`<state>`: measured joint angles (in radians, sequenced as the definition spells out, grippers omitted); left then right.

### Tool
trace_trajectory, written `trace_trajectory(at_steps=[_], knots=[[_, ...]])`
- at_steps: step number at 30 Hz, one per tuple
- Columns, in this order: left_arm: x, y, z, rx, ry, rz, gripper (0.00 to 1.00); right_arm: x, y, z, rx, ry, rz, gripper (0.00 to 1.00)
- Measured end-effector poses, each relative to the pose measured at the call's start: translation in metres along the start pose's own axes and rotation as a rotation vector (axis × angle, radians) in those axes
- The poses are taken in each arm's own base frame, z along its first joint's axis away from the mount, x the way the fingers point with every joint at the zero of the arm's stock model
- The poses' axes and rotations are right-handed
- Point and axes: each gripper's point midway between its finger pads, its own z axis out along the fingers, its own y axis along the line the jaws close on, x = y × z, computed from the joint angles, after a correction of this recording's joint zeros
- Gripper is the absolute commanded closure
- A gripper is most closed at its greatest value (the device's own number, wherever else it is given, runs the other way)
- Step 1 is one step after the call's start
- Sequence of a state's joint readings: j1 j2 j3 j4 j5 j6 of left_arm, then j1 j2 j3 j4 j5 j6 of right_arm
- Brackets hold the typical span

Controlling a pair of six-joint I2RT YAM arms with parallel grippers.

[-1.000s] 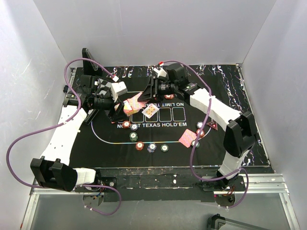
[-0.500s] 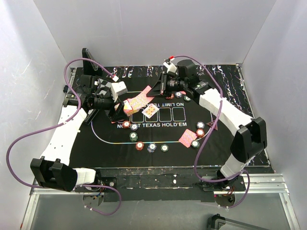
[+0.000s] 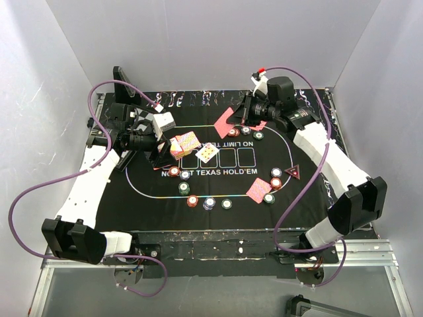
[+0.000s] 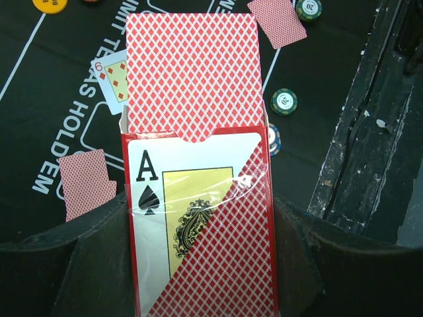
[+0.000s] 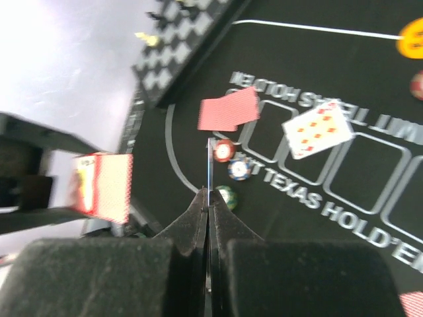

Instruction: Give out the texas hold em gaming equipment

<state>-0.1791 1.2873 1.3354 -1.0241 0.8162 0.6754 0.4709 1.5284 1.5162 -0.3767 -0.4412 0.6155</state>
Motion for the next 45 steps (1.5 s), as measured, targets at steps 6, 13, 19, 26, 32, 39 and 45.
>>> trace_trajectory(at_steps=[6, 13, 19, 26, 32, 39, 45], knots=[[-0.001, -0.001, -0.001, -0.002, -0.002, -0.025, 1.0, 0.017, -0.059, 0.02, 0.318, 0.004, -0.196, 0.99], [-0.001, -0.003, -0.001, -0.003, -0.002, -0.06, 1.0, 0.057, -0.11, 0.053, 0.647, 0.037, -0.588, 0.99], [-0.001, -0.002, -0.003, -0.012, 0.009, -0.069, 1.0, 0.065, -0.145, 0.067, 0.766, 0.006, -0.808, 0.99], [0.0, 0.001, -0.008, -0.025, 0.01, -0.079, 1.0, 0.088, -0.157, 0.112, 0.797, 0.006, -1.017, 0.99], [0.001, 0.001, -0.011, -0.031, 0.015, -0.088, 1.0, 0.11, -0.155, 0.133, 0.774, 0.03, -1.106, 0.99], [-0.002, 0.001, -0.015, -0.035, 0.012, -0.082, 1.0, 0.122, -0.169, 0.142, 0.789, 0.053, -1.11, 0.99], [-0.003, 0.0, -0.016, -0.033, 0.014, -0.081, 1.0, 0.138, -0.179, 0.149, 0.786, 0.098, -1.122, 0.99]])
